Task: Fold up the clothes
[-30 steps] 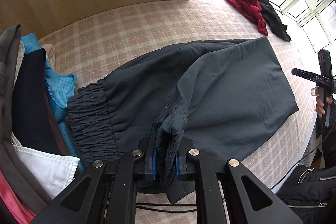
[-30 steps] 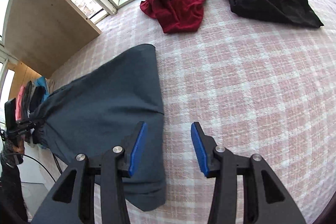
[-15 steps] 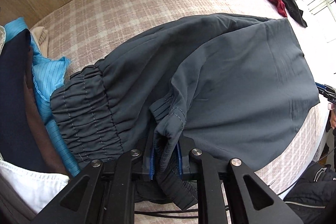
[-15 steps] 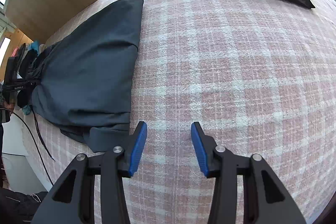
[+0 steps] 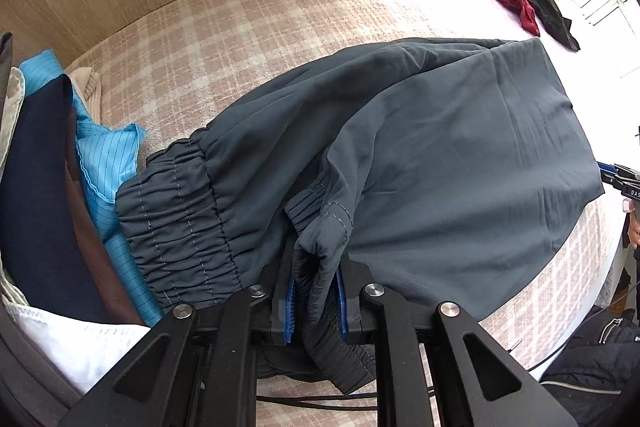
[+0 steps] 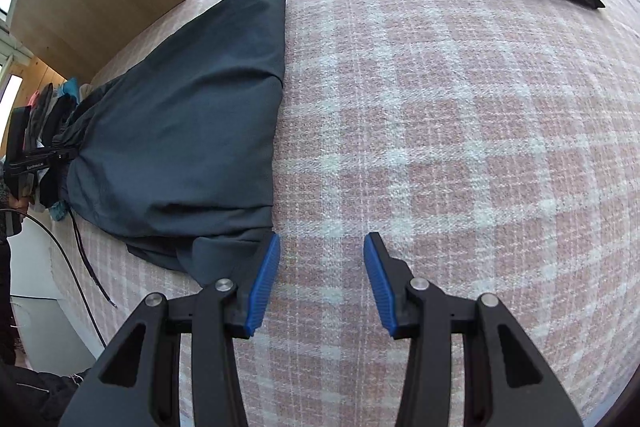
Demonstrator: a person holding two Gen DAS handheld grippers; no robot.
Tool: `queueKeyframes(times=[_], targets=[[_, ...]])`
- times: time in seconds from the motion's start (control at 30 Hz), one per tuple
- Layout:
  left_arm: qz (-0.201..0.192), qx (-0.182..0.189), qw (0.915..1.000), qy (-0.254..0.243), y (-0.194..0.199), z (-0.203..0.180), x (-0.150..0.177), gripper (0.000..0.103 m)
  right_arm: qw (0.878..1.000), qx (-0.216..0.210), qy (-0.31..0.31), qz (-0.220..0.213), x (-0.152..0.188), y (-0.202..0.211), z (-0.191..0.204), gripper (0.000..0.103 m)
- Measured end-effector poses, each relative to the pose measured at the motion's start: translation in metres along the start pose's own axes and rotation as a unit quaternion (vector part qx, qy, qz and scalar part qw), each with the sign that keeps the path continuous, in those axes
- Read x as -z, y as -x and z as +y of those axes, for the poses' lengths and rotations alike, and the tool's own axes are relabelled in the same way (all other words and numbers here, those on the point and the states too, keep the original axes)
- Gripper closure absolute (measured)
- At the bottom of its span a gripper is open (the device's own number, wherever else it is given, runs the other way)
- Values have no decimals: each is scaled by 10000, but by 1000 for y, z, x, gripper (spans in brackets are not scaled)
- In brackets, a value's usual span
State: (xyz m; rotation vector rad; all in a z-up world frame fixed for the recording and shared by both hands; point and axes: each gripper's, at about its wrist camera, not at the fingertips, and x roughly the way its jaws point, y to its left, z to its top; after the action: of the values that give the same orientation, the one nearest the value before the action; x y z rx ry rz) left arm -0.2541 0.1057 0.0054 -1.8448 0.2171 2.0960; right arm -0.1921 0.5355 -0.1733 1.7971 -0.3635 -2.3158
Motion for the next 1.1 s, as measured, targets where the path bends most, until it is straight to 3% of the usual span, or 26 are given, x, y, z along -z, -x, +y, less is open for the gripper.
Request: queueKeyframes(times=[0.13,0.2,0.23,0.4,0.5,0.53,0.57,0.67,0.73,0.8,0.9,0.97,1.1], targets=[[-2,-74,10000,15,-1,5,-9,88,10000,-79,-33,-26,-1,2,0,60],[22,-133,9999,17,-4,7,-13,82,9999,-130,13,-54,-3,2,4,60],[70,-181,9998,35,-10,8,-14,73,9998,-151,58,-74,-5,1,6,60],[108,-393,9991,101,-9,6,-16,63,9988,-151,410,-210,-4,7,19,60],[230,-753,9969,-32,3,2,-13,56,9958,182,851,-296,9,17,22,60],[279,-967,9949,-93,7,3,-13,48,9942,275,993,-310,10,19,19,60],[327,-1180,9924,-153,11,4,-12,46,9925,345,1131,-322,11,20,17,60],[419,-1722,9838,-251,26,8,-11,47,9883,308,1463,-305,18,22,23,60],[344,-1805,9826,-252,44,9,-11,46,9849,210,1696,-281,22,18,31,60],[153,-1779,9833,-353,62,-11,-22,46,9800,221,1956,-304,20,5,36,60],[-78,-1326,9868,-929,75,-53,-38,43,9740,8,2235,-376,24,1,45,60],[-105,-1050,9843,-1414,66,-103,-66,39,9718,-128,2312,-442,24,-2,48,60],[21,-265,9745,-2226,37,-200,-122,39,9749,-185,2173,-456,19,-15,45,60]])
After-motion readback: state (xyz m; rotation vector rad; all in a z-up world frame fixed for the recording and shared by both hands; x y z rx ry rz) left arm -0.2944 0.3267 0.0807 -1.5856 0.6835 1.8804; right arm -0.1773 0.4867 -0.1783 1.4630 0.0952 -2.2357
